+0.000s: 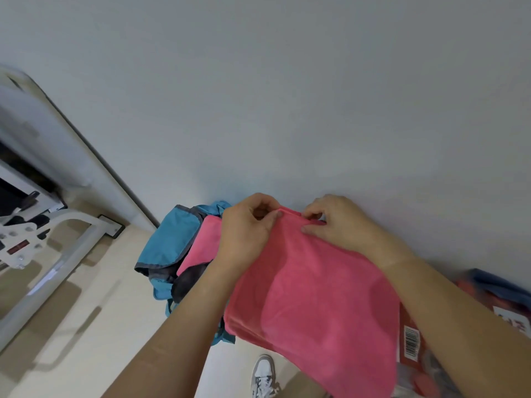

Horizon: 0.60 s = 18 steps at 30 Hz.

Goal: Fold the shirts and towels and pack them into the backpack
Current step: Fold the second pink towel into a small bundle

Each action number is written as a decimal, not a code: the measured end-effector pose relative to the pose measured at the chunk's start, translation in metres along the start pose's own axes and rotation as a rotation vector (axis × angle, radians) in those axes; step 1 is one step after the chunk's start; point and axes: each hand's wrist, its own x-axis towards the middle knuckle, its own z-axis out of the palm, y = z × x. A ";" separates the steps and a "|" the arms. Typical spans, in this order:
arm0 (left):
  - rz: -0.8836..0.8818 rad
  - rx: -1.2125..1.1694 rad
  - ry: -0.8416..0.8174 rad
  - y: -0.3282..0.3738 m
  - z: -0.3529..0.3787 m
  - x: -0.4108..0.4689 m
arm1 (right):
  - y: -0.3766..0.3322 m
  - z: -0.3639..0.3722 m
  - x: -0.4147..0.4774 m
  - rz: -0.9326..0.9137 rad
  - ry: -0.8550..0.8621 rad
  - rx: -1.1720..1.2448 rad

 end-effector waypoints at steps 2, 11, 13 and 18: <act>0.025 -0.010 -0.011 0.002 -0.006 -0.001 | 0.011 -0.007 -0.008 -0.012 -0.080 -0.101; 0.091 0.009 0.112 0.009 -0.036 0.002 | 0.042 -0.060 -0.082 0.173 -0.084 -0.145; 0.092 -0.006 0.130 0.014 -0.038 0.002 | 0.041 -0.074 -0.098 0.228 -0.014 -0.113; 0.148 -0.142 0.122 0.038 -0.042 -0.002 | 0.022 -0.105 -0.148 0.431 0.262 0.263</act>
